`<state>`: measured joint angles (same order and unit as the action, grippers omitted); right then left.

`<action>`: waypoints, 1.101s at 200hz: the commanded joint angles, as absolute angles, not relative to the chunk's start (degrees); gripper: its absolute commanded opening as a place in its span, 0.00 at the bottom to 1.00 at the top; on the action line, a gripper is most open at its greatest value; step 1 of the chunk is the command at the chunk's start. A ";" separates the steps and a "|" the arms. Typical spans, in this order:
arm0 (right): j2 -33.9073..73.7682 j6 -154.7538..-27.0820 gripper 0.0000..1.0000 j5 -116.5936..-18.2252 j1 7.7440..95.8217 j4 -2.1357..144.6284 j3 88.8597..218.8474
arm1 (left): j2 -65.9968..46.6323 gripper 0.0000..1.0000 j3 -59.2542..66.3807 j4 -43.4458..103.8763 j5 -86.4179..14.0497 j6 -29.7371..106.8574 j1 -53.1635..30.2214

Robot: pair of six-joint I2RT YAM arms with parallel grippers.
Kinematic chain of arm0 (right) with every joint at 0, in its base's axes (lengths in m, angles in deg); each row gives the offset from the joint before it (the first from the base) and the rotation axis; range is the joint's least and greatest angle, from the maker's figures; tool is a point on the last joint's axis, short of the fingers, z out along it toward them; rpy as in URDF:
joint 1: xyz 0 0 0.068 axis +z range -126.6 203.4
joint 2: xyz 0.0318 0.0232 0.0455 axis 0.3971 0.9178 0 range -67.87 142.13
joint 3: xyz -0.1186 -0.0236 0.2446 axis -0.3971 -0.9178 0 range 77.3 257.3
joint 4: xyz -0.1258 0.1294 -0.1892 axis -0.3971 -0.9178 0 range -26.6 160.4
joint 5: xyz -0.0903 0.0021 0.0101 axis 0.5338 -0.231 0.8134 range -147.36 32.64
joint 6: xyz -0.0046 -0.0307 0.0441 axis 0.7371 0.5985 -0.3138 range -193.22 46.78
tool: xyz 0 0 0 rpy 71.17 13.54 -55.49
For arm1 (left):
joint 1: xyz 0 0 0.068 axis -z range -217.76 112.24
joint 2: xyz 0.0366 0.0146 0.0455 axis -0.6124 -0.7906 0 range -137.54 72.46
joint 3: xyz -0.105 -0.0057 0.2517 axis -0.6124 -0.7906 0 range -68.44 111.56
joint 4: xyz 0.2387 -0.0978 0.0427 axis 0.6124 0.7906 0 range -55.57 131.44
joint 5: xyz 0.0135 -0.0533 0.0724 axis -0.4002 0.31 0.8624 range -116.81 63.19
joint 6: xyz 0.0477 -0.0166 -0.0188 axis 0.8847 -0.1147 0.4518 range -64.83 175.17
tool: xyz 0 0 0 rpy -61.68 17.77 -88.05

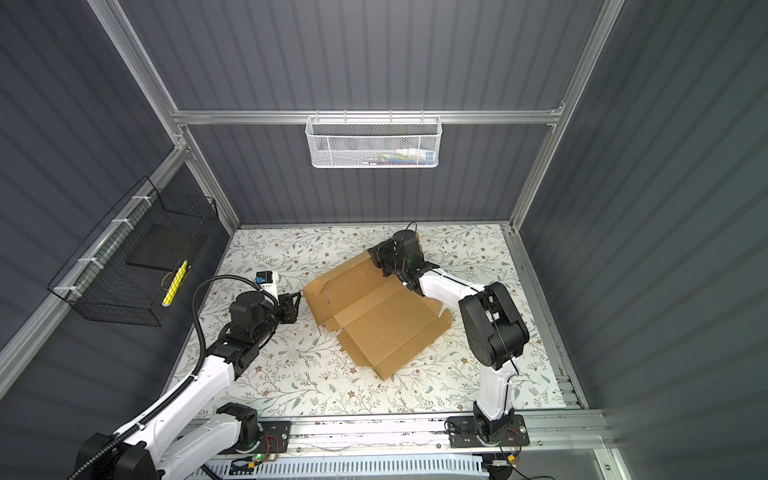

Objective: Fold the paper box

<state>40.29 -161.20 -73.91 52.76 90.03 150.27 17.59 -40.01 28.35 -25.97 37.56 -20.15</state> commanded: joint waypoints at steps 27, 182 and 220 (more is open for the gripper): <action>40.29 -159.13 0.07 -77.04 54.22 97.26 148.36 | 16.72 0.39 -42.02 26.16 -30.23 36.15 -20.01; 42.50 -157.24 0.07 -80.42 55.11 101.47 147.23 | 17.78 0.39 -44.79 24.74 -34.82 32.93 -19.94; 42.78 -156.76 0.07 -80.38 55.24 101.25 147.46 | 21.81 0.38 -46.14 26.51 -35.60 31.92 -19.92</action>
<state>41.38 -157.55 -79.73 54.84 99.98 146.36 18.97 -44.58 24.63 -34.01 33.19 -20.15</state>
